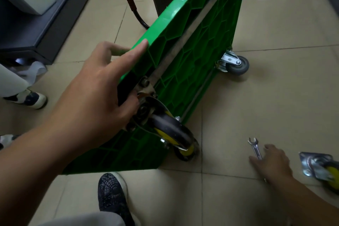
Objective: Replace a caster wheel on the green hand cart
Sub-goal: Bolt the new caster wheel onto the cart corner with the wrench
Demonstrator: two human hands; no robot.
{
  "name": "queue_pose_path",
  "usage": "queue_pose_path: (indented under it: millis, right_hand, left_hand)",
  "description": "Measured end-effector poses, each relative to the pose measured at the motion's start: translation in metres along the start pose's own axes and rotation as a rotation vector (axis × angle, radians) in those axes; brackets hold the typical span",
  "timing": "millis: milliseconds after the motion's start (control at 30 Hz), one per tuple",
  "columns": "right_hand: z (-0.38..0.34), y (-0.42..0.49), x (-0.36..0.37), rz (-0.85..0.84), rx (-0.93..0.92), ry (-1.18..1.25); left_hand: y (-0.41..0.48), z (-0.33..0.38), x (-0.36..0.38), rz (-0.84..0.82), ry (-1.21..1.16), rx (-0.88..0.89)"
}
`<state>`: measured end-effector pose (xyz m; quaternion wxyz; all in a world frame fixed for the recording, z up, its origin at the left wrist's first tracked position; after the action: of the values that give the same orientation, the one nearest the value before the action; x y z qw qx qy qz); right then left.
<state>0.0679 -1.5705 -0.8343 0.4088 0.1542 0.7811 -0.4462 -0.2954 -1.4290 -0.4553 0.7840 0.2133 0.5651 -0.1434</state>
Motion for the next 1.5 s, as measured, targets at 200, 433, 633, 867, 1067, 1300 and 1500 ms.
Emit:
queue_pose_path:
  millis: [200,433,633,867,1067,1300,1500]
  right_hand:
    - [0.004,0.0,0.018,-0.088,-0.015,-0.012]
    - [0.019,-0.017,0.026,0.037,-0.038,-0.065]
    - [0.024,-0.013,0.028,0.044,0.022,-0.013]
    - [0.018,-0.021,0.051,-0.088,0.124,0.097]
    - [-0.01,-0.03,0.068,-0.207,-0.05,0.085]
    - [-0.065,-0.064,0.02,-0.307,-0.118,0.422]
    - [-0.143,-0.152,-0.088,-0.275,-0.36,0.883]
  left_hand:
    - [0.001,-0.001,0.001,0.014,-0.007,0.015]
    - [0.001,-0.004,0.001,0.055,0.025,0.028]
    - [0.001,-0.005,0.002,0.075,0.029,0.034]
    - [0.001,-0.008,0.002,0.082,0.025,0.023]
    - [0.0,-0.008,0.001,0.082,0.043,0.017]
    - [-0.007,-0.02,-0.012,0.074,-0.177,-0.068]
    - [-0.034,-0.036,-0.014,-0.017,-0.251,-0.175]
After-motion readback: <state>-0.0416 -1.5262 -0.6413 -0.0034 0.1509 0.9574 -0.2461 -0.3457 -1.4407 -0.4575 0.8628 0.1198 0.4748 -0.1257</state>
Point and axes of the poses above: each hand's wrist, its own y-axis towards the middle knuckle, its own x-axis out of the palm, z = x × y, the point moved 6 cm from there along y, towards the middle knuckle, and after that the axes turned 3 degrees about x, right-handed, at the moved point
